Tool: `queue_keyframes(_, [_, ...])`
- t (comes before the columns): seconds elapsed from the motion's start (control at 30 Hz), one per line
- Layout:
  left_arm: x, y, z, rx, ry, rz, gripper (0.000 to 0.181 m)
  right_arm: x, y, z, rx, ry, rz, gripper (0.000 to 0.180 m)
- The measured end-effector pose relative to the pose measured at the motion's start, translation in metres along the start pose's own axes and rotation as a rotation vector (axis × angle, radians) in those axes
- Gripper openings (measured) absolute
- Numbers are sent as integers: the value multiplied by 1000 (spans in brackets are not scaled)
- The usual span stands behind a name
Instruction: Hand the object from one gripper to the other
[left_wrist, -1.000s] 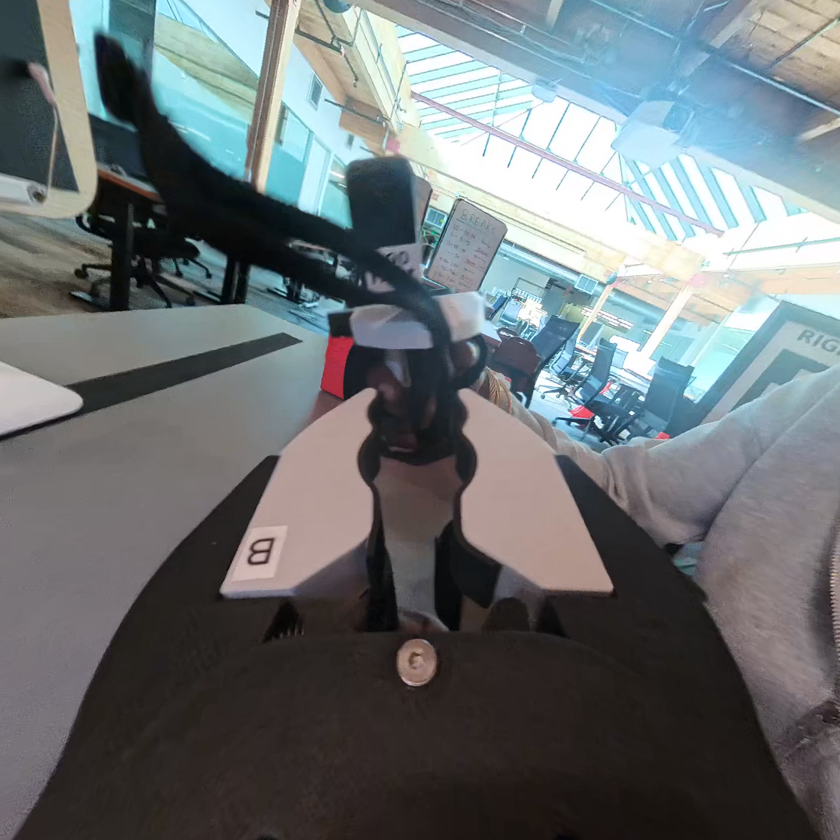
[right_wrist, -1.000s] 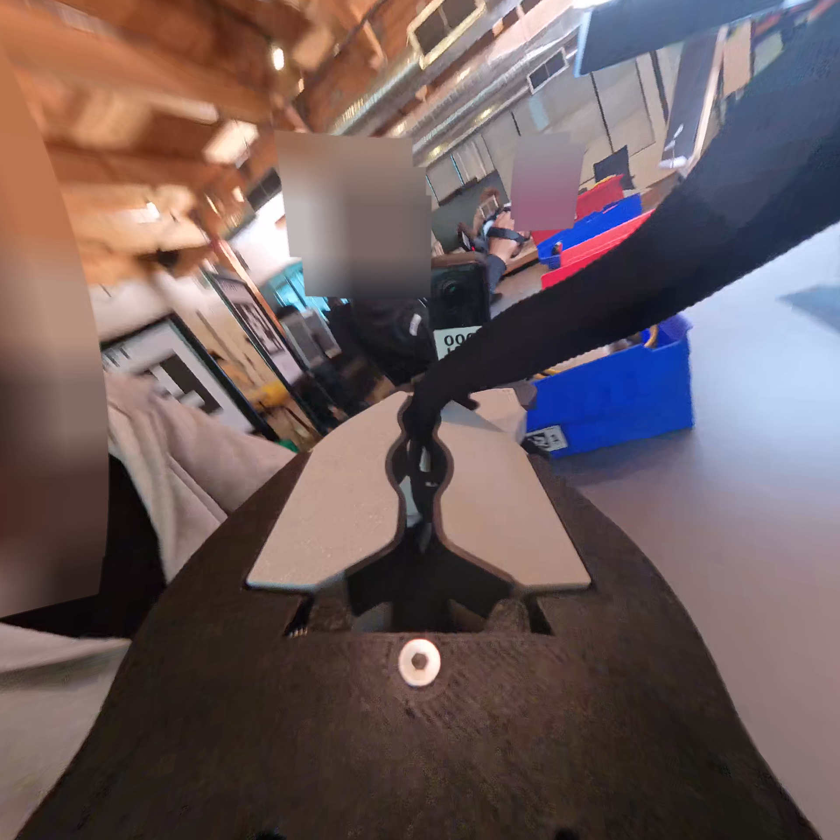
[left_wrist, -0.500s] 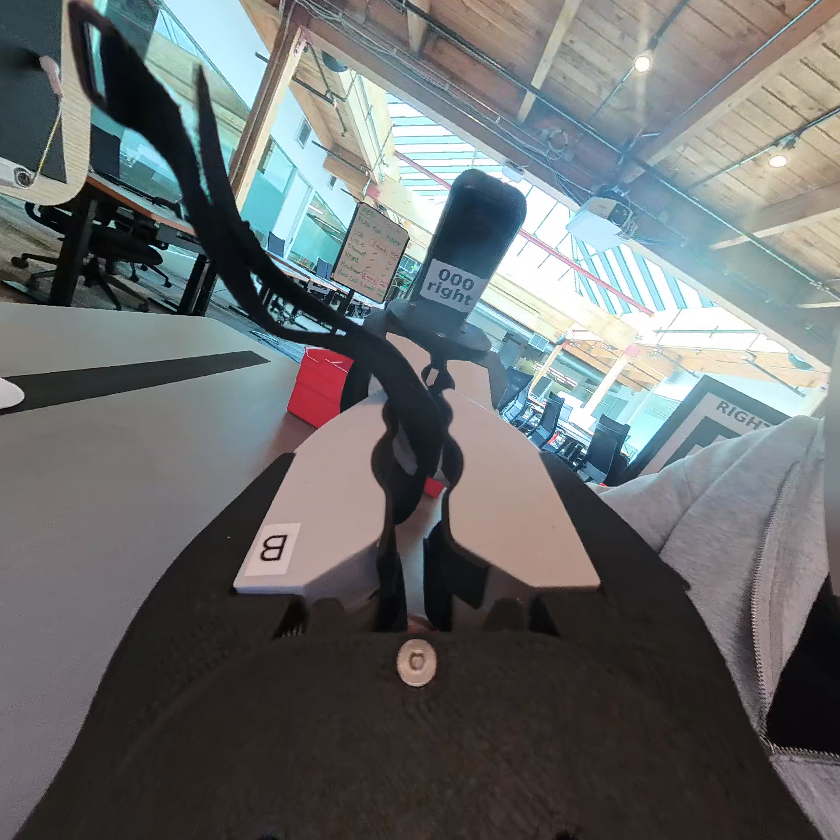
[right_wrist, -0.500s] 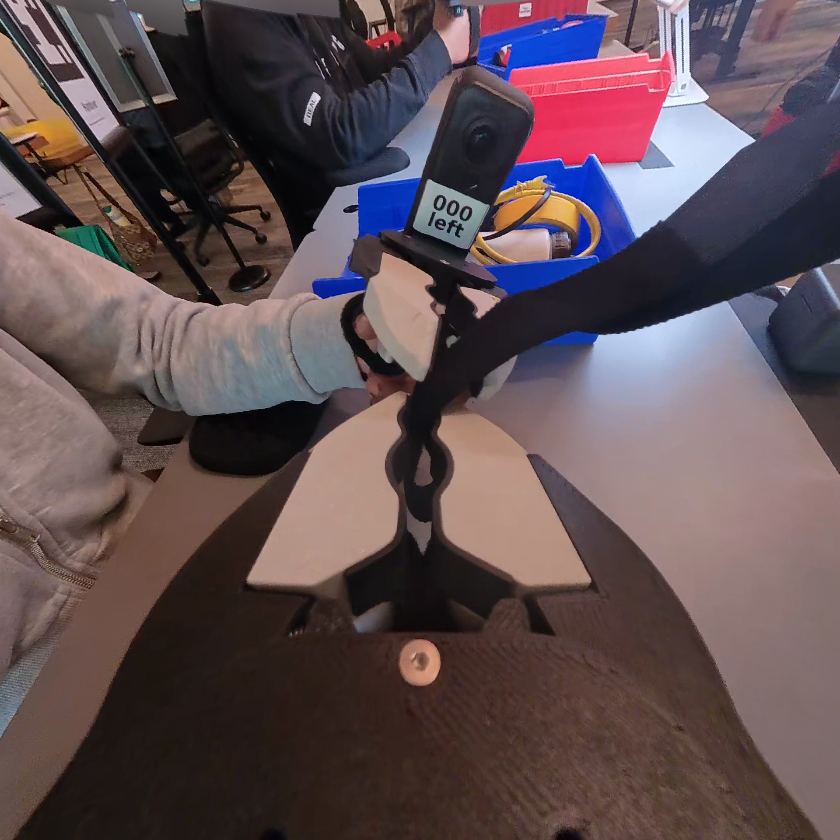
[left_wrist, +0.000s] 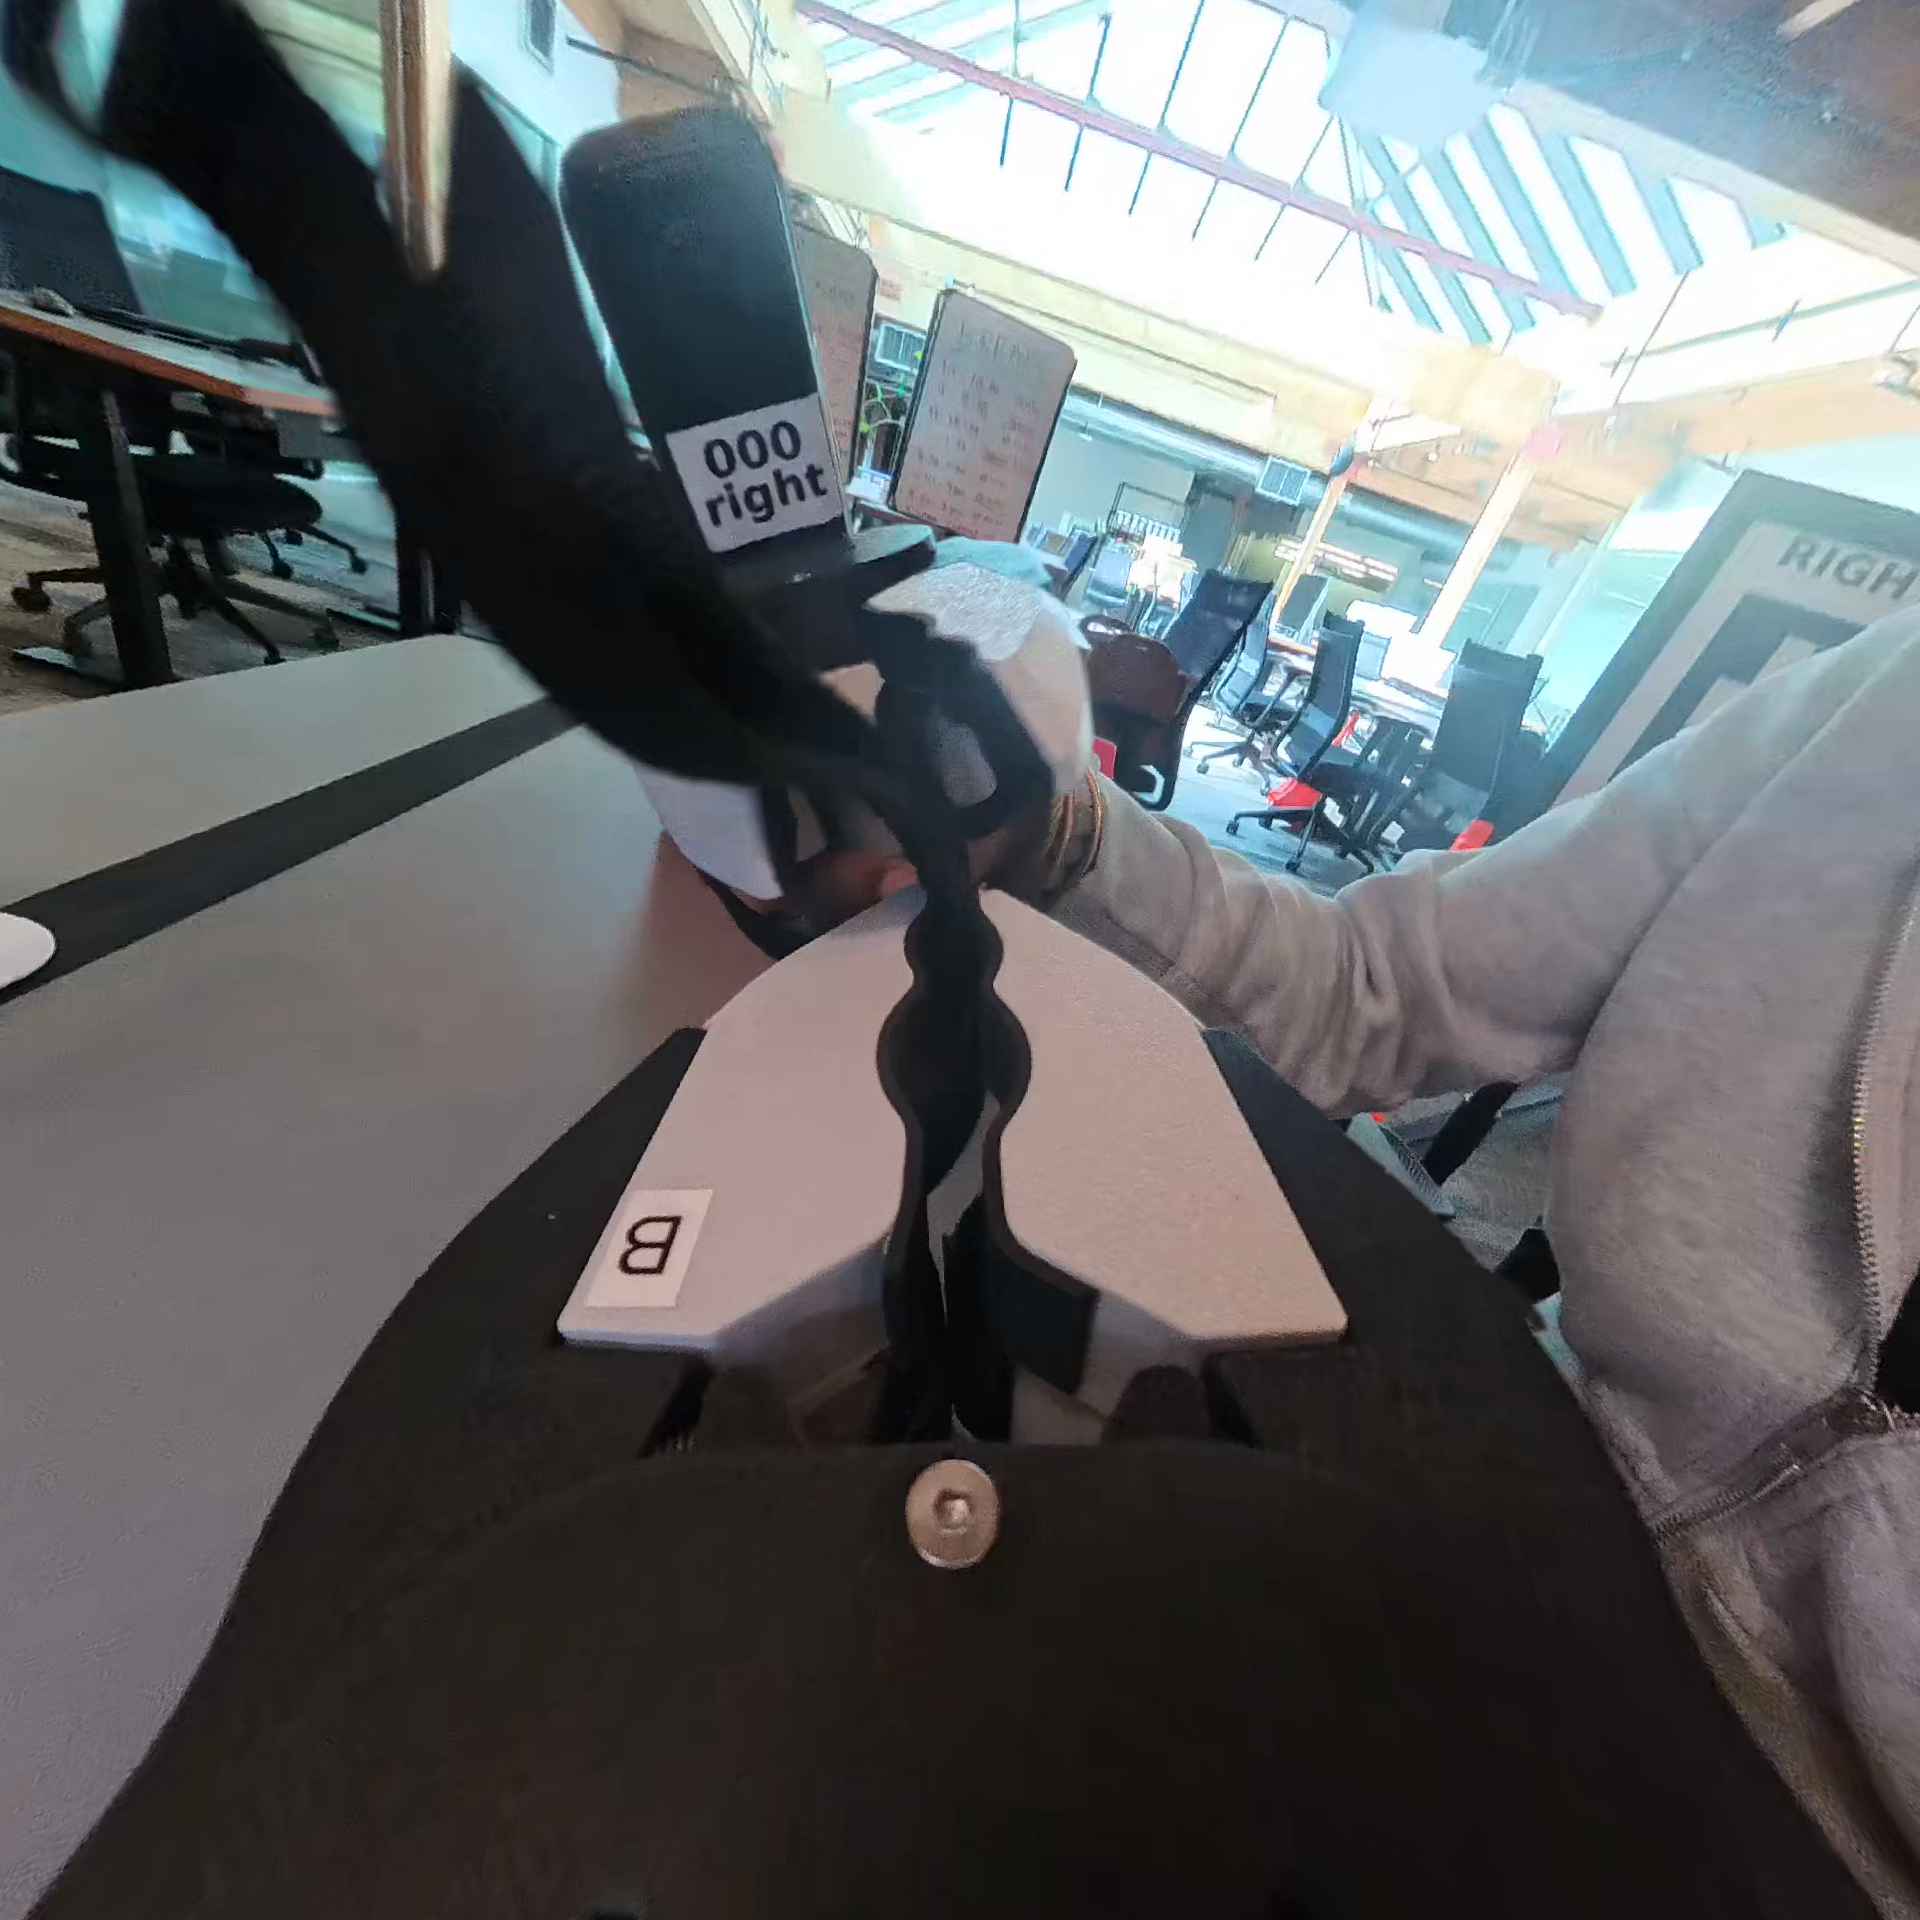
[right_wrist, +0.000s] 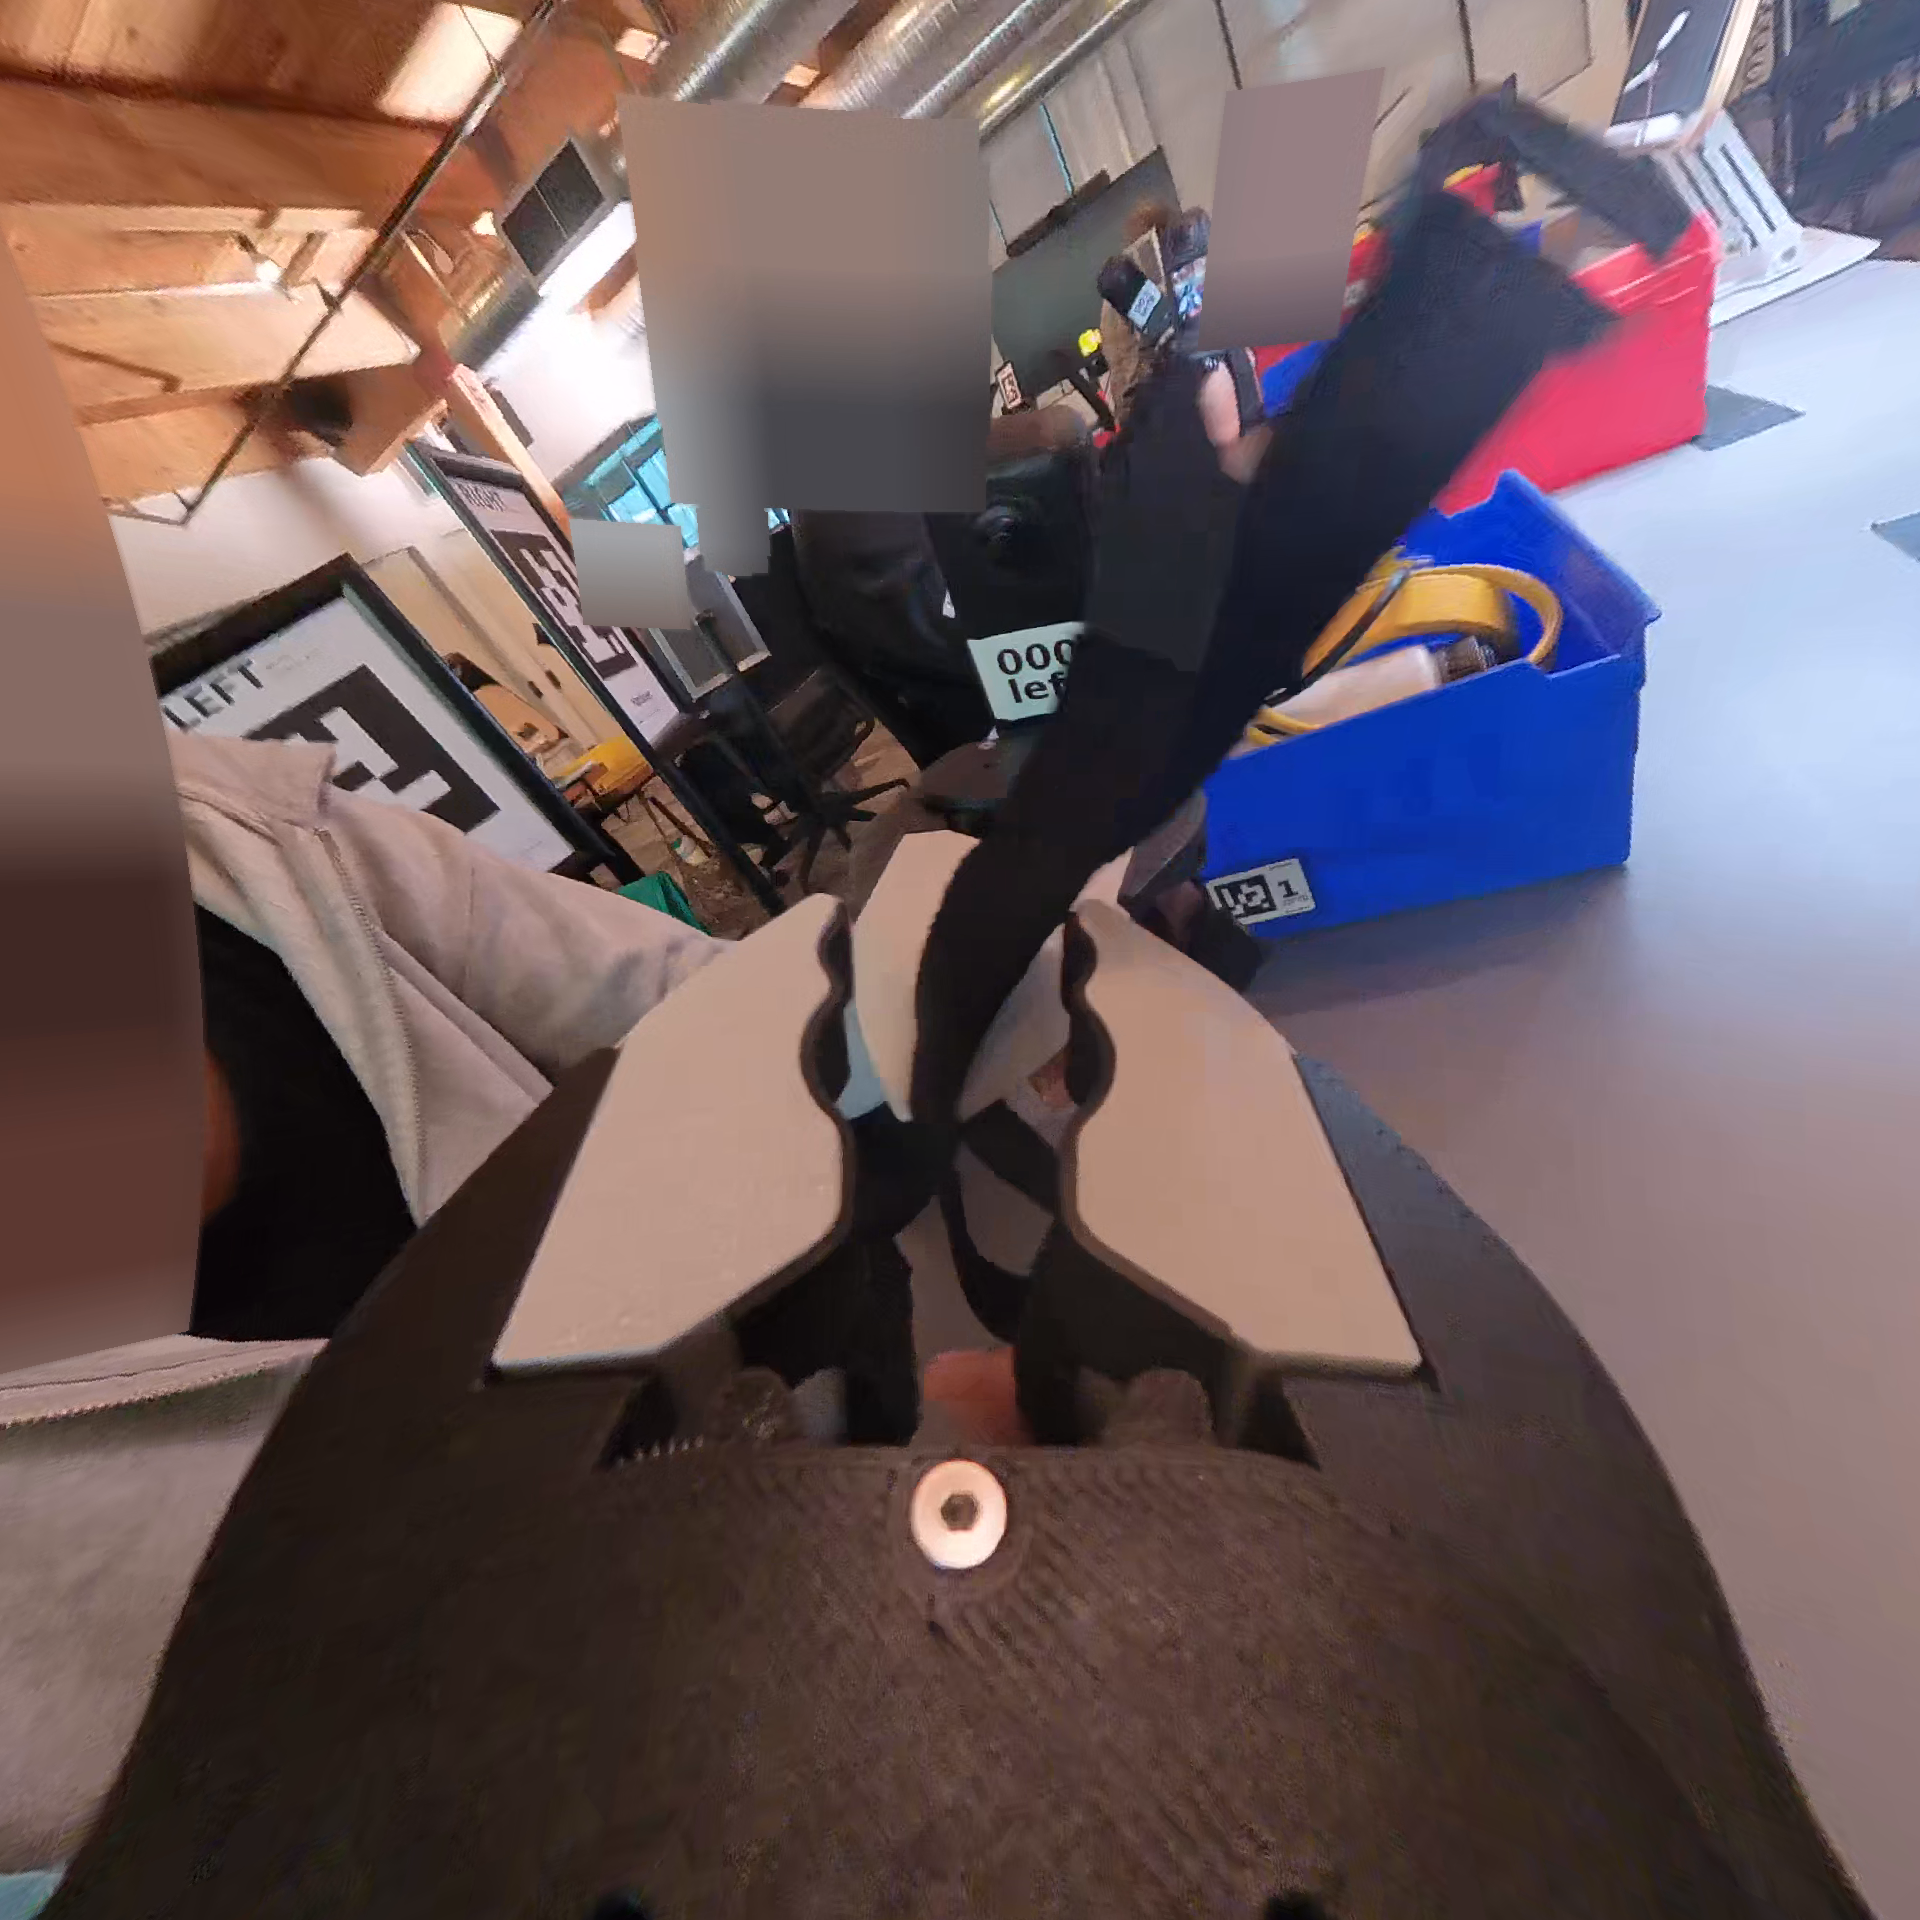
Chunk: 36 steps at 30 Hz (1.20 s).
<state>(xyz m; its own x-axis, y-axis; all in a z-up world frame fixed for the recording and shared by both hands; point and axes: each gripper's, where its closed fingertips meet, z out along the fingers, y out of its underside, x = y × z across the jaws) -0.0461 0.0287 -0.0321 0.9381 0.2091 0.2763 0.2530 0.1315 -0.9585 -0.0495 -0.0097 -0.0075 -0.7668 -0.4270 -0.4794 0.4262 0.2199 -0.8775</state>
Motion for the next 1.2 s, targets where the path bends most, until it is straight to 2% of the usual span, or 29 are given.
queue_keyframes(0.07, [-1, 3, 1, -13, -7, -6, 4, 0, 4, 1, -19, 4, -52, 11])
queue_keyframes(0.1, [-4, 3, 1, -15, -24, -8, 5, -1, 4, 1, -23, 12, -86, 7])
queue_keyframes(0.17, [-8, 3, -2, -15, -42, -8, 8, 1, 4, 0, -37, 49, -131, 5])
queue_keyframes(0.27, [-16, -2, -7, 18, -88, -10, 39, 2, 1, -2, -38, 86, -168, 6])
queue_keyframes(0.33, [-20, -11, -10, 75, -119, -12, 48, 6, 5, -3, -74, 122, -193, 5])
queue_keyframes(0.43, [-21, -24, -14, 163, -137, -20, 46, 10, 17, 1, -169, 163, -238, 5])
queue_keyframes(0.47, [-21, -27, -15, 180, -139, -23, 40, 11, 21, 3, -198, 170, -248, 5])
queue_keyframes(0.53, [-21, -30, -17, 203, -141, -22, 16, 13, 28, 7, -250, 189, -263, 5])
queue_keyframes(0.63, [-20, -30, -18, 202, -119, -28, 6, 14, 30, 8, -265, 197, -272, 7])
queue_keyframes(0.73, [-20, -28, -17, 188, -124, -25, 5, 13, 22, 4, -219, 196, -243, 37])
queue_keyframes(0.83, [-19, -26, -17, 179, -104, -45, 5, 8, -2, -1, -55, 176, -239, 46])
queue_keyframes(0.97, [-13, -17, -9, 121, -64, -43, 6, 12, -8, 0, -13, 225, -293, 36])
queue_keyframes(1.03, [-12, -14, -6, 102, -64, -40, 6, 9, -8, 2, -10, 217, -331, 13])
queue_keyframes(1.07, [-12, -14, -6, 105, -67, -40, 6, 7, -7, 3, -12, 204, -342, 7])
queue_keyframes(1.13, [-15, -12, -7, 93, -76, -34, 7, 7, -5, 3, -34, 211, -346, 6])
queue_keyframes(1.2, [-17, -13, -9, 105, -97, -21, 28, 7, -3, 1, -53, 214, -354, 6])
